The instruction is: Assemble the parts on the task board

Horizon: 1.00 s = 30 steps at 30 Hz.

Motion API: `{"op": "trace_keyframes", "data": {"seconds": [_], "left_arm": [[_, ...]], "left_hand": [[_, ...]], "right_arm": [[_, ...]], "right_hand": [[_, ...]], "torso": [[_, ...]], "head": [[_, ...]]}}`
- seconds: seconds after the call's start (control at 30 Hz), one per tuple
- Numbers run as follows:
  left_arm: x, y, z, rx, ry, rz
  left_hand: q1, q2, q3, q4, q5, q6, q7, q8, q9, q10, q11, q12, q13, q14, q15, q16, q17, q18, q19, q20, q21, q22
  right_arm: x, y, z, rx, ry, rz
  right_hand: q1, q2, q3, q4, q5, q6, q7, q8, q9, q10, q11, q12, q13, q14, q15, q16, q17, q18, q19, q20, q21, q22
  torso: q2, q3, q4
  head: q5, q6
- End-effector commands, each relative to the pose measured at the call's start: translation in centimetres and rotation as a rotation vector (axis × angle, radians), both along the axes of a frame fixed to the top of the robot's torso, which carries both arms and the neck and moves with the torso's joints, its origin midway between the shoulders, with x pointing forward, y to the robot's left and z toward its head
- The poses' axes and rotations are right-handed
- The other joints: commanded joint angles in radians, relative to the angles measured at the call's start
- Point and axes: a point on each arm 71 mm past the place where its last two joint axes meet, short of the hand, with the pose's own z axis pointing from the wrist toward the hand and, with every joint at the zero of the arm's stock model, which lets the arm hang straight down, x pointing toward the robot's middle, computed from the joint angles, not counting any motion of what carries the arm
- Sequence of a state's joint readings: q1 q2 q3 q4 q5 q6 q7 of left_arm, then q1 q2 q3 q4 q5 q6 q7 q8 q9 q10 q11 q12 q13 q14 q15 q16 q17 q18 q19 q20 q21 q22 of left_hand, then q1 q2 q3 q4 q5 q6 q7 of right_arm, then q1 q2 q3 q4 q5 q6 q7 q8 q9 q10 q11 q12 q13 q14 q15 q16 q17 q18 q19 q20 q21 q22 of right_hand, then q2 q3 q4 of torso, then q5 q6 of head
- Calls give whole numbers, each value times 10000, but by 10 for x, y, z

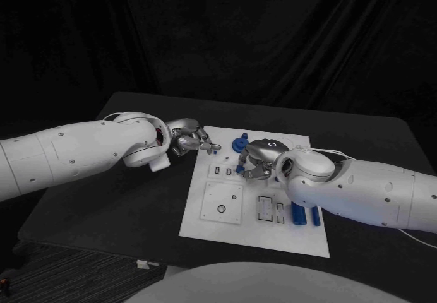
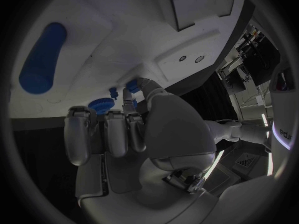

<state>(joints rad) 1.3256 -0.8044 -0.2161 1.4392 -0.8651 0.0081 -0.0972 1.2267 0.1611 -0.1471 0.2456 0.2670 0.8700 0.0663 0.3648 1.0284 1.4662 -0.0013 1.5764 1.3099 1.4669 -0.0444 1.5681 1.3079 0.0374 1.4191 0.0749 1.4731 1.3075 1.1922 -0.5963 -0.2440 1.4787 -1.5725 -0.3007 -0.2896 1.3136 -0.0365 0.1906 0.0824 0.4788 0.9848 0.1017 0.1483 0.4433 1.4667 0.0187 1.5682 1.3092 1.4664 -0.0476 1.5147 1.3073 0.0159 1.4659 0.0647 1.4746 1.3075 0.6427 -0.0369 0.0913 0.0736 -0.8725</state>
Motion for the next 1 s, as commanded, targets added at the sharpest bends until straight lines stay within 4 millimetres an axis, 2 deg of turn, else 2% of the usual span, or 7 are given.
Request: {"op": "trace_keyframes", "data": {"seconds": [0.03, 0.2, 0.53, 0.8, 1.0], "left_arm": [[-2, -3, -1, -86, 152, -158], [-2, -3, -2, -86, 183, -184], [-3, -4, -2, -108, 200, -234], [-5, -8, -2, -229, 173, -397], [-8, -12, -2, -468, 112, -673]], "left_hand": [[140, -8, 9, 57, -36, 52, 38, -58, 24, 1046, 73, -56, 2609, 1039, 66, 27, 2629, 103, -97, 2, -60, 1196], [245, -17, 37, 20, -13, 61, 30, -75, 48, 1046, 68, -56, 2609, 1039, 64, 27, 2629, 106, -109, 3, -76, 1193], [341, -28, 62, -19, 31, 65, 24, -93, 68, 1046, 62, -56, 2609, 1039, 61, 27, 2629, 108, -115, 2, -87, 1194], [406, -53, 72, -48, 46, 37, 29, -124, 76, 1046, 62, -56, 2609, 1039, 60, 27, 2629, 115, -140, 1, -108, 1177], [290, -135, -67, 113, -248, -64, 116, -272, 83, 1046, 126, -56, 2609, 1039, 102, 27, 2629, 122, -181, 26, -156, 1160]], "right_arm": [[-4, 1, -4, 12, 91, 288], [-6, -1, -3, 200, 1, 364], [-6, -5, 2, 860, -533, 448], [-6, -9, 10, 1523, -1112, 418], [-11, -13, 25, 2256, -1712, 465]], "right_hand": [[148, 40, 110, -83, 149, 420, -212, 197, 304, 1041, -129, 26, 2616, 806, -111, -22, 1377, 99, 605, -111, 17, 2295], [175, 8, 225, -285, 365, 683, -360, 387, 605, 1041, -267, 26, 2616, 802, -230, -29, 1353, 99, 604, -224, 15, 2295], [162, -2, 240, -319, 326, 712, -383, 416, 678, 1041, -293, 26, 2616, 800, -255, -34, 1339, 94, 612, -250, 33, 2301], [135, -10, 240, -316, 306, 684, -377, 400, 694, 1041, -292, 26, 2616, 804, -261, -24, 1361, 88, 622, -259, 53, 2308], [113, -24, 233, -311, 294, 689, -381, 402, 707, 1041, -294, 26, 2616, 808, -263, -13, 1383, 83, 630, -264, 71, 2315]], "torso": [[-7, 2, -8], [-10, -2, -17], [-16, 8, 3], [-27, 13, 11], [-25, 3, -28]], "head": [[0, -2], [29, -2], [22, -2], [67, -2], [93, -2]]}}
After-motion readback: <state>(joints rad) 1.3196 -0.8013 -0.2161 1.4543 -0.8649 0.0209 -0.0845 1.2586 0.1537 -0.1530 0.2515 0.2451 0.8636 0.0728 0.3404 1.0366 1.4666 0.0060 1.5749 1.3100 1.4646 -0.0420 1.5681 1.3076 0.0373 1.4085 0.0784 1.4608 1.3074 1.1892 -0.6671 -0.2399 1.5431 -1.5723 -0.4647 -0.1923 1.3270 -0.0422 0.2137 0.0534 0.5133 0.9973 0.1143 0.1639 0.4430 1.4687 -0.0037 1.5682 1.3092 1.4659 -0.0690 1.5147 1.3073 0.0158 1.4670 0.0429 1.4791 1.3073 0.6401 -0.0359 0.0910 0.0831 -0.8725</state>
